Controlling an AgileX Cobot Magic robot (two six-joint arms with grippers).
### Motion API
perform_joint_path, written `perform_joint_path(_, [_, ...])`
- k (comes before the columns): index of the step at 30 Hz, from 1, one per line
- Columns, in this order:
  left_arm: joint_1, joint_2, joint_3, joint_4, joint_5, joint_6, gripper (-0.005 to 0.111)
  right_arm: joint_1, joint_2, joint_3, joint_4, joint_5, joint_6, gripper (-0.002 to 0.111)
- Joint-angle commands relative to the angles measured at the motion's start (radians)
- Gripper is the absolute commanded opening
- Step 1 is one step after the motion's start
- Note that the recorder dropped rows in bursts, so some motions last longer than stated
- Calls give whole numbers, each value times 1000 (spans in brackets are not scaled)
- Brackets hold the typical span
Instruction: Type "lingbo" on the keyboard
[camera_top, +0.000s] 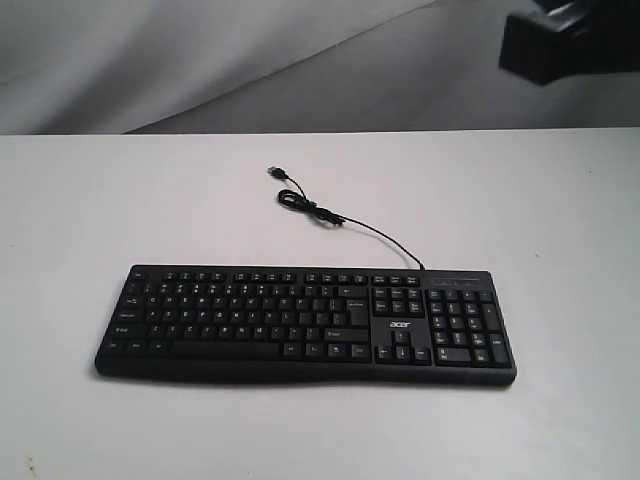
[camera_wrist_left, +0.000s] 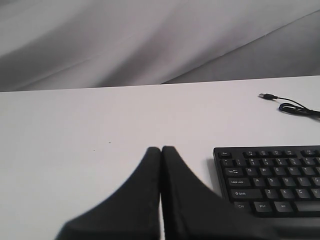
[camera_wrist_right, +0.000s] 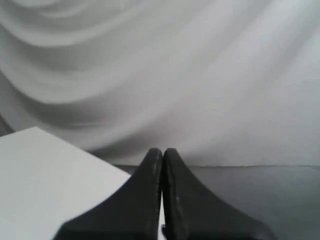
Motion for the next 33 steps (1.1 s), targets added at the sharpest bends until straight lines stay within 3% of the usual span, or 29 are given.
perform_joint_path(1, [1,-4,5,0,-13,-2,1,-1,-32,7,94,-119,2,0])
perform_joint_path(10, [1,-4,5,0,-13,-2,1,-48,-73,101,98,-161,141,0])
perform_joint_path(19, [1,-4,5,0,-13,-2,1,-358,-346,451,98,-133,187,0])
perform_joint_path(26, [1,-4,5,0,-13,-2,1,-511,-613,635,153,-183,286,0])
perform_joint_path(33, [1,-4,5,0,-13,-2,1,-559,-914,759,-138,-123,497,0])
